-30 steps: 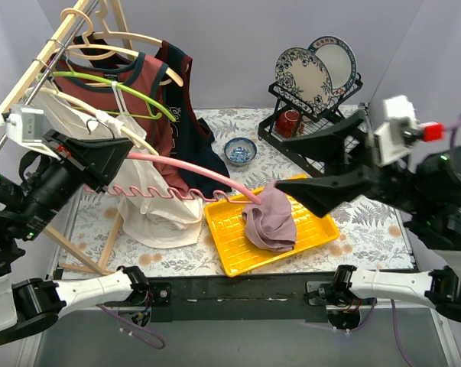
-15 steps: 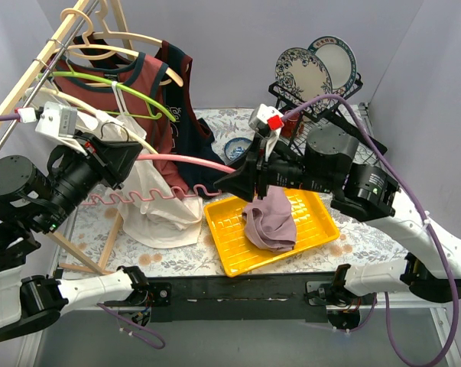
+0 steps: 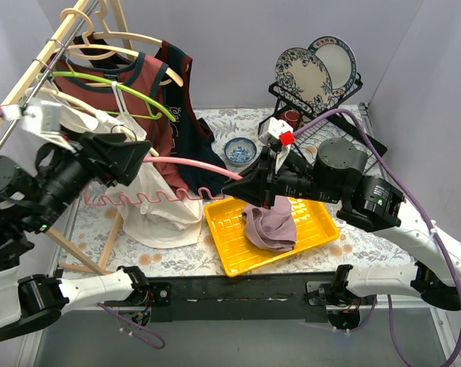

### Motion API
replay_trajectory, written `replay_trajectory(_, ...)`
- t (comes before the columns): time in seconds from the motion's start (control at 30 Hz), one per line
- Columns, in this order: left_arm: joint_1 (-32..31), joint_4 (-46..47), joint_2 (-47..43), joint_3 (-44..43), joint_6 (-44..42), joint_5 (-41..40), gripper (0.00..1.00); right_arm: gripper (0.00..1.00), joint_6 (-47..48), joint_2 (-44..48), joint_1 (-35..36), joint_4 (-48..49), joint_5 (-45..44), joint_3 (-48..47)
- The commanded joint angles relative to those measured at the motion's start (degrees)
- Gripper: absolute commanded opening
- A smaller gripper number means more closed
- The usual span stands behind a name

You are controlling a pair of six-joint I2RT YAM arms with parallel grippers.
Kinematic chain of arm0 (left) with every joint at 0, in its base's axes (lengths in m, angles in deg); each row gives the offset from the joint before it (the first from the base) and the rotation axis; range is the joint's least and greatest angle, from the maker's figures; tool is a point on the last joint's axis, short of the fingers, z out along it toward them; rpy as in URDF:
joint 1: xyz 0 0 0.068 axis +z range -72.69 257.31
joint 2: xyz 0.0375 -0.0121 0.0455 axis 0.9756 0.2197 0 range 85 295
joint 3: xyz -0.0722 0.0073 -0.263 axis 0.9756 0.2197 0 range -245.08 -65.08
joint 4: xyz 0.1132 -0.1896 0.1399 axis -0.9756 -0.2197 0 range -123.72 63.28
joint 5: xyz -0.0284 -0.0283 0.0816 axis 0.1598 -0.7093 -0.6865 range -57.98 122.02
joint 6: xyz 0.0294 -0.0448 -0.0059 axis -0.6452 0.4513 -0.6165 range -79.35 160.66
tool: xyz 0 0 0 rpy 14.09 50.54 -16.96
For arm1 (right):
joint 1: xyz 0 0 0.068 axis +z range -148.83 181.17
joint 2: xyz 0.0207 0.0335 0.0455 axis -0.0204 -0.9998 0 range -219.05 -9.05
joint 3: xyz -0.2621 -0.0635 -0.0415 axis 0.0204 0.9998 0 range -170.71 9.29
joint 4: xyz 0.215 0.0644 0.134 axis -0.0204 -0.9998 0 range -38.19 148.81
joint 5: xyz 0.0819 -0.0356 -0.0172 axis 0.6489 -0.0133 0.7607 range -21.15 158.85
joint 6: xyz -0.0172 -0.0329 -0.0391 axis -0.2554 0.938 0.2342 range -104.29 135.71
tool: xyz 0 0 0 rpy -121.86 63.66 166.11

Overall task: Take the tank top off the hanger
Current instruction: Place the hanger at the clothesline.

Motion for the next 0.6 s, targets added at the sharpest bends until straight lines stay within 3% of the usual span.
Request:
replay_trajectory(0.0,0.1,4.7,-2.4,-3.6,1.0,3.1,0.74,0.01,0.4,1.2,-0.1,5.5,0.6,0.0)
replay_trajectory(0.13,0.1,10.4,-3.8,-4.3,2.7,8.0,0.87,0.01,0.1,1.3,0.0,8.0,2.7,0.8)
replay_trajectory(0.2,0.1,12.2,-4.2,-5.0,3.5,11.4,0.98,0.01,-0.2,1.0,0.1,10.2,3.5,1.0)
replay_trajectory(0.4,0.1,17.6,-4.2,-7.6,6.6,19.1,0.98,0.01,-1.0,-3.9,1.5,13.1,3.6,-1.7)
replay_trajectory(0.57,0.1,19.1,-4.3,-10.4,8.6,21.1,0.98,0.01,-0.4,-9.2,3.2,16.2,1.1,-5.5)
